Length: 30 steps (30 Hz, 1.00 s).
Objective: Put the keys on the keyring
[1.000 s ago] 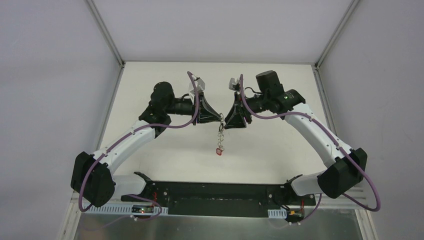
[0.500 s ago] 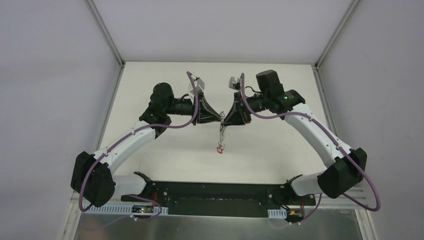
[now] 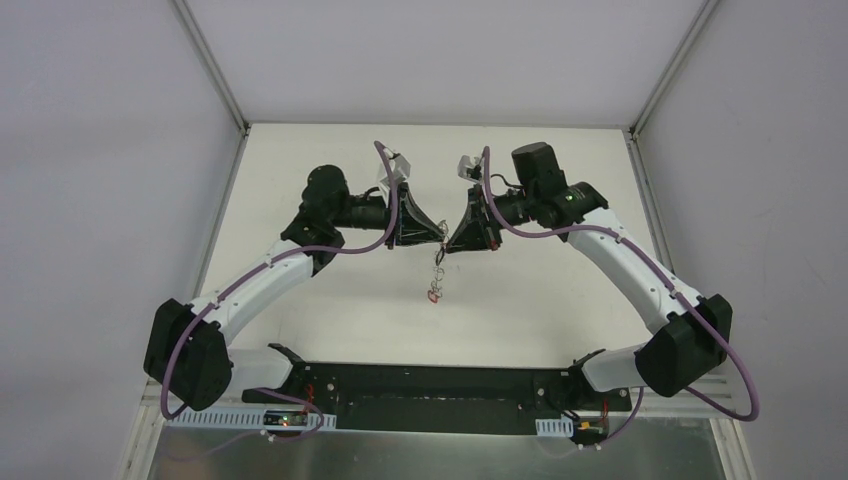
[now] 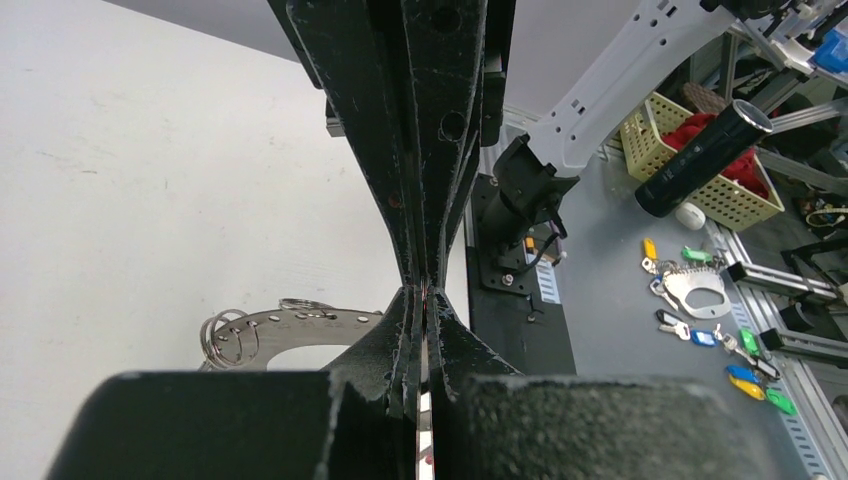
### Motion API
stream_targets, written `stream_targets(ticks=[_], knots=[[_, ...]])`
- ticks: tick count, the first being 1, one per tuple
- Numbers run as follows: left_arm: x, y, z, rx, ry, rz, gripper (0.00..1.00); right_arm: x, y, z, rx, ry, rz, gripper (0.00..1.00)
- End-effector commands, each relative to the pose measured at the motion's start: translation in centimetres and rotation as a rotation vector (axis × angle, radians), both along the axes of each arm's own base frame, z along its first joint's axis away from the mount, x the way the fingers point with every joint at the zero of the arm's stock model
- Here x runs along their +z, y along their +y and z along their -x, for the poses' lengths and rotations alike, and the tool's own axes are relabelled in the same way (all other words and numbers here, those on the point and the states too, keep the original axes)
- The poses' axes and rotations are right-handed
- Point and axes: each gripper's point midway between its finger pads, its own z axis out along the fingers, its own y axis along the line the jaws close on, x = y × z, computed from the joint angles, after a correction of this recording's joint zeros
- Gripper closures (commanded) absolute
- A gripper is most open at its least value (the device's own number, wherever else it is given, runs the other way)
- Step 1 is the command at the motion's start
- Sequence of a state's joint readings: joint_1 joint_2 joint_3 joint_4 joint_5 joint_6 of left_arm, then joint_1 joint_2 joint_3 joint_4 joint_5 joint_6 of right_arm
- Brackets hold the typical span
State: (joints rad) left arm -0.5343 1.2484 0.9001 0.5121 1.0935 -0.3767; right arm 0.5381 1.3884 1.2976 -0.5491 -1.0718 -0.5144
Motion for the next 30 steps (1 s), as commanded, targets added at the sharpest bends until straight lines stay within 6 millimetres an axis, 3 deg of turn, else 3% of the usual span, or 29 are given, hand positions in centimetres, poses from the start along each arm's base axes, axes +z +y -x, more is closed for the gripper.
stream_targets(ticks=[1,12,19,24,30], knots=[[2.7,0.1,0.2,-0.021,-0.082,0.085,1.0,0.8,0.2,0.3,0.014,-0.002,-0.038,1.0],[2.3,0.0,0.2,-0.025,-0.073,0.088,1.0,0.7,0.9,0.0,0.013,0.03,-0.037,0.97],[2.5,0.0,0.3,-0.03,-0.081,0.092,1.0,0.5,0.6,-0.2,-0.008,0.006,-0.024,0.85],[2.9,0.0,0.4,-0.034,-0.081,0.103,1.0,1.6,-0.1,-0.4,-0.032,-0.047,-0.039,0.74],[3.0,0.0,0.5,-0.037,-0.073,0.11,1.0,3.2,-0.9,0.0,-0.031,-0.11,-0.057,0.7]])
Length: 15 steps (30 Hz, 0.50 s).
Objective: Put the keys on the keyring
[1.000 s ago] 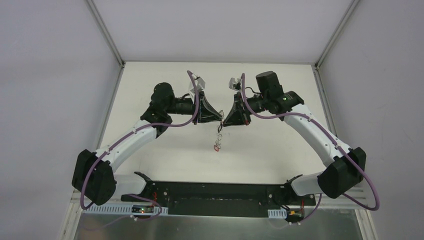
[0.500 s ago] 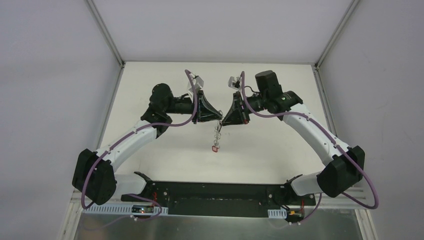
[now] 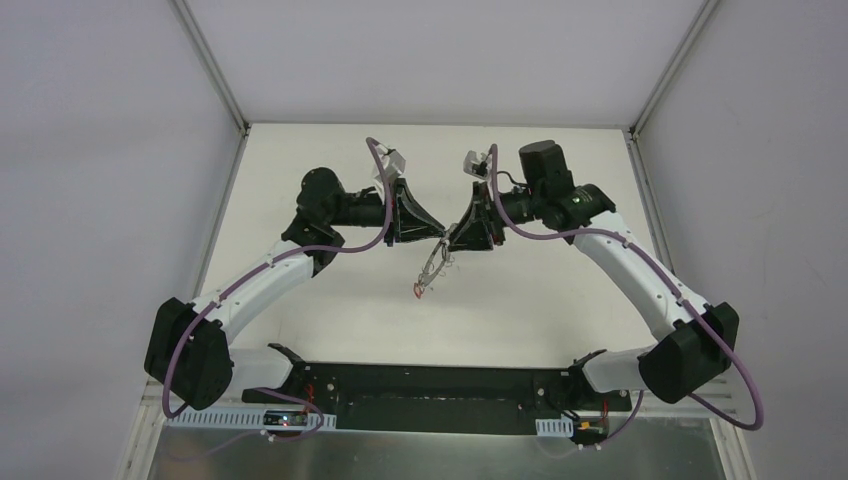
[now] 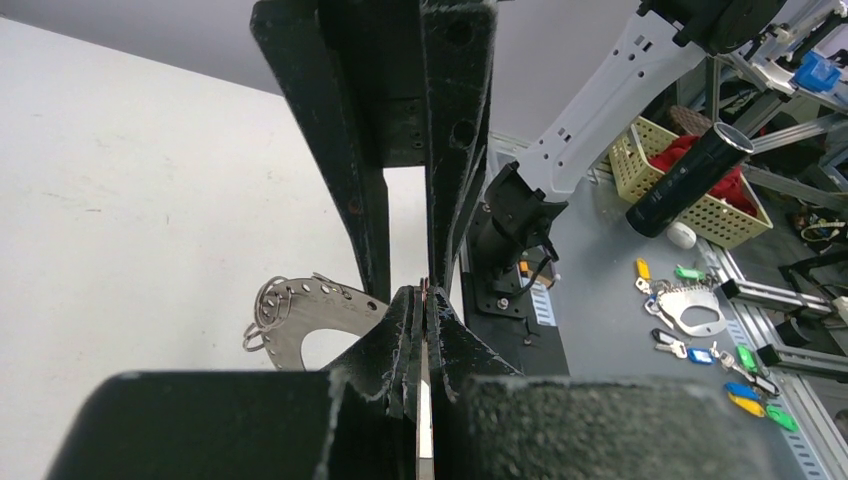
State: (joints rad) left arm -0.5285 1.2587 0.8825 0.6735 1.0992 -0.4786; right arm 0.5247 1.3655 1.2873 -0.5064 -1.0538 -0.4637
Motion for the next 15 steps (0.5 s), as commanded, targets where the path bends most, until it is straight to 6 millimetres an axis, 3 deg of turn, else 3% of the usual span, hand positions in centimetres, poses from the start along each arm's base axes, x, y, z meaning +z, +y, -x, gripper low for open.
stream_targets(ticks=[1,15], knots=[[1.5,0.1,0.5,-0.029,-0.058,0.045,1.0,2.8,-0.7,0.7,0.014,-0.111,-0.046,0.7],[1.4,-0.2,0.0,-0.018,-0.003,0.049,1.0,3.6,-0.2,0.0,-0.006,-0.12,-0.05,0.66]])
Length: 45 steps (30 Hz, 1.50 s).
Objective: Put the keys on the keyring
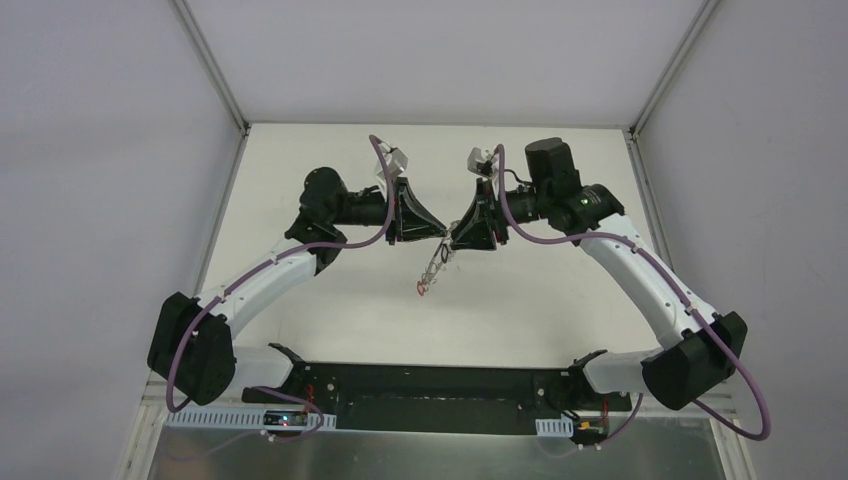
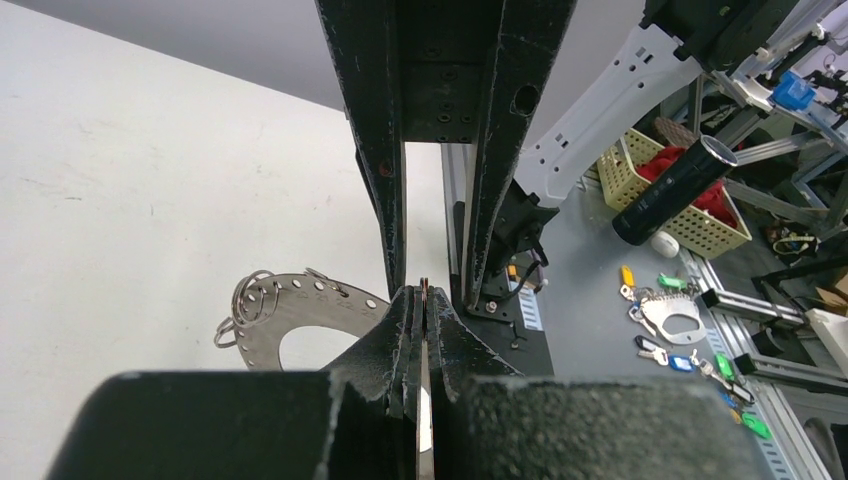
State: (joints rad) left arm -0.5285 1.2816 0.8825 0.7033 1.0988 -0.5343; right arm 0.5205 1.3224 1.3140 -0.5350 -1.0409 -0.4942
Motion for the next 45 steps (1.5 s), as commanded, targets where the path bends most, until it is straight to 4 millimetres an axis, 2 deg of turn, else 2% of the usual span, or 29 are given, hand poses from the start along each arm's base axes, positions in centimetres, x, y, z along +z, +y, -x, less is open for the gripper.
stream_targets(ticks=[1,16,24,29,34,40,45], knots=[[1.55,0.01,0.19,-0.011,-0.05,0.046,1.0,1.88,0.45,-0.36,0.001,-0.046,-0.034,0.66],[1.28,-0.1,-0.01,-0.011,-0.046,0.042,1.0,1.36,1.37,-0.43,0.015,-0.014,-0.029,0.74],[0.85,-0.18,-0.11,-0.015,-0.044,0.034,1.0,1.37,1.34,-0.6,0.004,-0.022,-0.024,0.74],[0.94,-0.16,-0.05,-0.017,-0.046,0.035,1.0,1.28,1.27,-0.65,0.0,-0.025,-0.02,0.8],[1.04,-0.09,0.08,-0.017,-0.051,0.037,1.0,0.89,1.15,-0.87,-0.011,-0.029,-0.01,0.81],[0.98,-0.03,0.18,-0.018,-0.052,0.036,1.0,1.1,1.05,-0.82,-0.013,-0.031,-0.013,0.95],[0.95,0.03,0.16,-0.015,-0.057,0.037,1.0,1.24,0.76,-0.78,-0.022,-0.053,-0.004,1.0]])
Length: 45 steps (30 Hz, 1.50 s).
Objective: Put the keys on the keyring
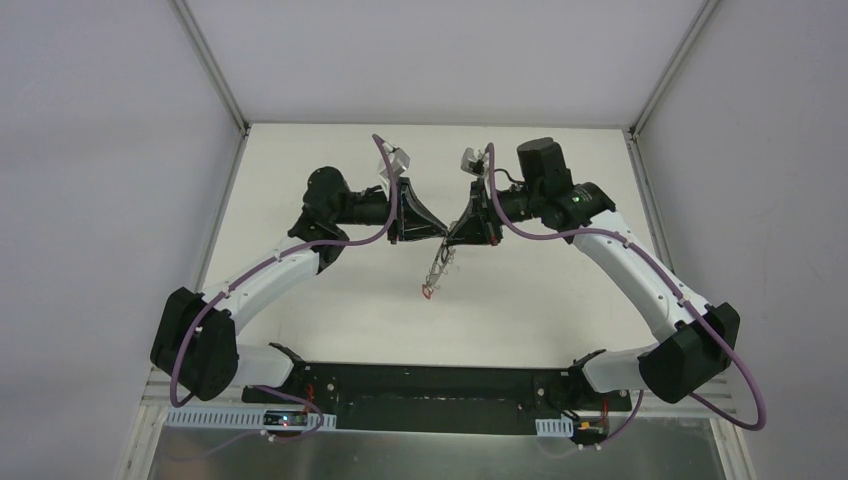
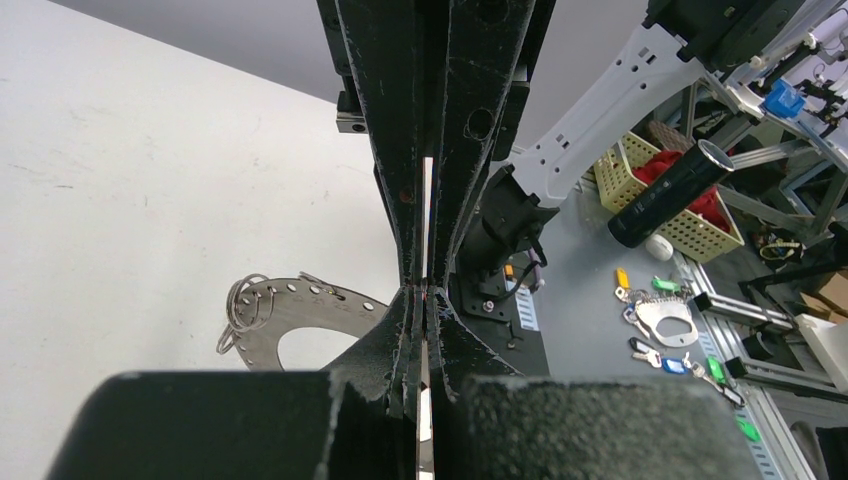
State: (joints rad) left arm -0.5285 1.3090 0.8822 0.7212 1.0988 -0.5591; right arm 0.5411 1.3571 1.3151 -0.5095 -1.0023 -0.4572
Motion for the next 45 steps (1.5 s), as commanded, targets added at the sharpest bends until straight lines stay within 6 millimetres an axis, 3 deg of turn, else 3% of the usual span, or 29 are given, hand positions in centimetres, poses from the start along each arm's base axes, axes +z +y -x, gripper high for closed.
stream_targets(ticks=[1,5,9,15,23,30,41,45], knots=[[1.6,0.3,0.6,-0.011,-0.093,0.043,1.0,2.2,-0.2,-0.2,-0.006,-0.091,-0.023,1.0],[1.1,0.6,0.9,-0.024,-0.147,0.023,1.0,2.2,-0.9,-0.4,-0.029,-0.134,0.043,1.0],[-0.8,1.2,1.1,-0.029,-0.23,-0.087,0.99,2.0,-1.3,-0.4,-0.039,-0.168,0.126,1.0],[-1.6,2.1,0.9,-0.019,-0.302,-0.196,0.75,0.8,-1.2,-0.1,-0.02,-0.172,0.276,1.0],[-1.2,1.8,0.8,-0.019,-0.296,-0.17,0.65,0.0,-0.3,0.0,-0.007,-0.152,0.328,1.0],[-0.2,1.3,0.5,-0.008,-0.272,-0.104,0.68,-0.2,0.5,0.1,-0.002,-0.125,0.308,1.0],[-1.6,1.0,0.6,-0.012,-0.268,-0.115,0.71,-0.1,1.2,0.1,0.007,-0.096,0.282,1.0],[-1.7,1.0,0.6,-0.015,-0.264,-0.117,0.77,-0.2,1.2,0.1,0.007,-0.092,0.282,1.0]])
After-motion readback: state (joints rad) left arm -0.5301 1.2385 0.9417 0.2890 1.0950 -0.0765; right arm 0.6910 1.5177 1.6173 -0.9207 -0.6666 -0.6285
